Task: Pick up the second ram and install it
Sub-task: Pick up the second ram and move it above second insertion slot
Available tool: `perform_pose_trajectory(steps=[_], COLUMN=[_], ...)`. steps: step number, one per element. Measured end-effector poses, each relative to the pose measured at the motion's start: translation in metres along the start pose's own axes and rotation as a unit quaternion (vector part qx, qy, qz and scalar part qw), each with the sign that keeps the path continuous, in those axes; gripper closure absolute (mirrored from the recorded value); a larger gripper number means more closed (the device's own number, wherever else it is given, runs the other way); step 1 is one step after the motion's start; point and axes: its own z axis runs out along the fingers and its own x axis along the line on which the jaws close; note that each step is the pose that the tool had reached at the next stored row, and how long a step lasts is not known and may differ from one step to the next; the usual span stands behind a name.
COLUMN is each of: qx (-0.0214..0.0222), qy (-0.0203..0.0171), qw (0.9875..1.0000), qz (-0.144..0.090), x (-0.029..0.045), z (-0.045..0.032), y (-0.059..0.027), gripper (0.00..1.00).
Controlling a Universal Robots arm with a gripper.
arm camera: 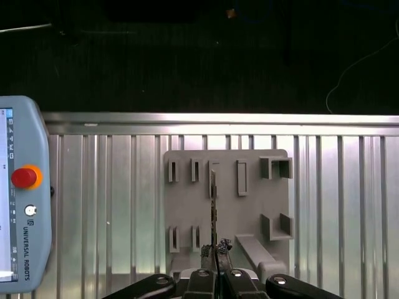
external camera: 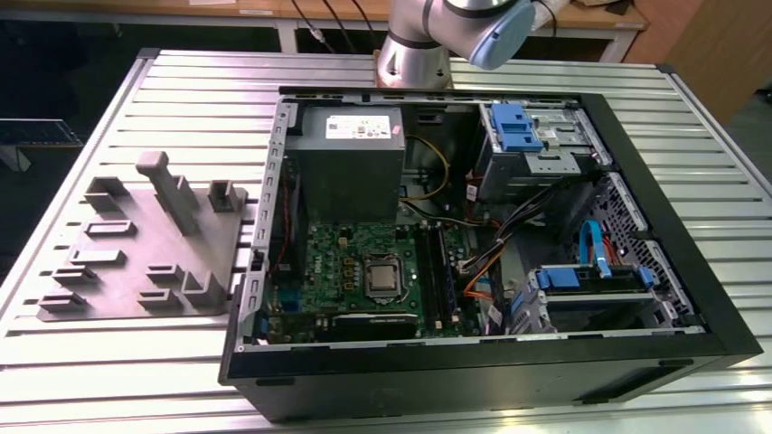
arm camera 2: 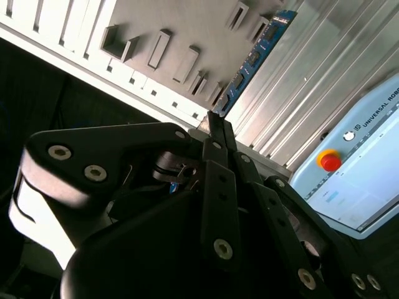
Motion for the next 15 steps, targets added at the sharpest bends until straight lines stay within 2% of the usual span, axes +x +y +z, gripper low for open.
perform_pose_trajectory(steps=[5,15], qx=[-0.0001,-0.0020], qy=[0.0000,0.0000], qw=[1.0000,1.0000], qz=[0.000,0.000], x=[-0.0002,-0.0007], z=[-0.0002,-0.0008], y=[-0.0114,-0.0463], gripper=[0.88,0.88])
